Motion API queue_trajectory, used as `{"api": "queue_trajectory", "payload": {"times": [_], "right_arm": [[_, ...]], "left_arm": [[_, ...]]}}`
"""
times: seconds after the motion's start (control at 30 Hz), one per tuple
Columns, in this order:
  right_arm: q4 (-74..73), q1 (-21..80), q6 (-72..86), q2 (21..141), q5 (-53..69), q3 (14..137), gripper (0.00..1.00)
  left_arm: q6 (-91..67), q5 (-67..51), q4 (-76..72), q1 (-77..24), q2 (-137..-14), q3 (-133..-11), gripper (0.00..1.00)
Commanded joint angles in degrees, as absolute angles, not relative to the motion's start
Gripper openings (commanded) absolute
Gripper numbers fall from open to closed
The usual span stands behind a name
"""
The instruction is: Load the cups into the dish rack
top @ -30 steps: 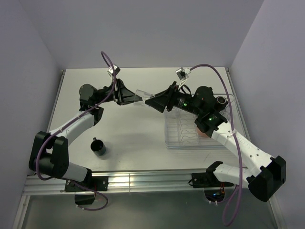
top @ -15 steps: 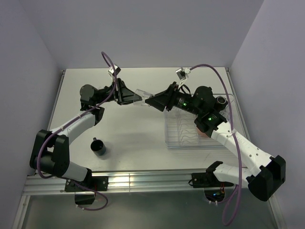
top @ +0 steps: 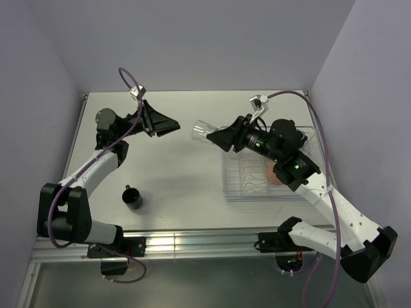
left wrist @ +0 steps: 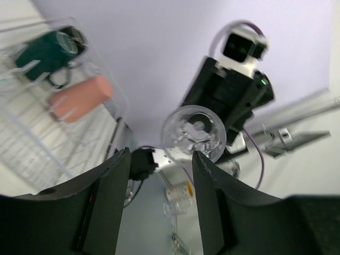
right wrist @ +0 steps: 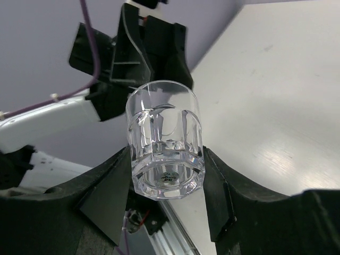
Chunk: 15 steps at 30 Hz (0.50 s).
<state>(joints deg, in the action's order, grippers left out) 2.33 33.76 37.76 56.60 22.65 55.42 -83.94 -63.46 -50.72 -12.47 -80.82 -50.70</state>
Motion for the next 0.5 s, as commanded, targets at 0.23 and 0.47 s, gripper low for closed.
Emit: {"api": "queue_trajectory", "payload": {"times": [0.23,0.47], "right_arm": [[-38.1,31.3,26.6,58.0,-7.9,70.3,0.0],[-43.3,31.3,24.1,66.6,-11.9,67.5,0.0]], "left_arm": [[-45.6,-45.4,8.2,-4.7,-74.2,-62.8,0.55],[-38.2,-35.4,23.9,-4.7,-74.4,-69.3,0.54]]}}
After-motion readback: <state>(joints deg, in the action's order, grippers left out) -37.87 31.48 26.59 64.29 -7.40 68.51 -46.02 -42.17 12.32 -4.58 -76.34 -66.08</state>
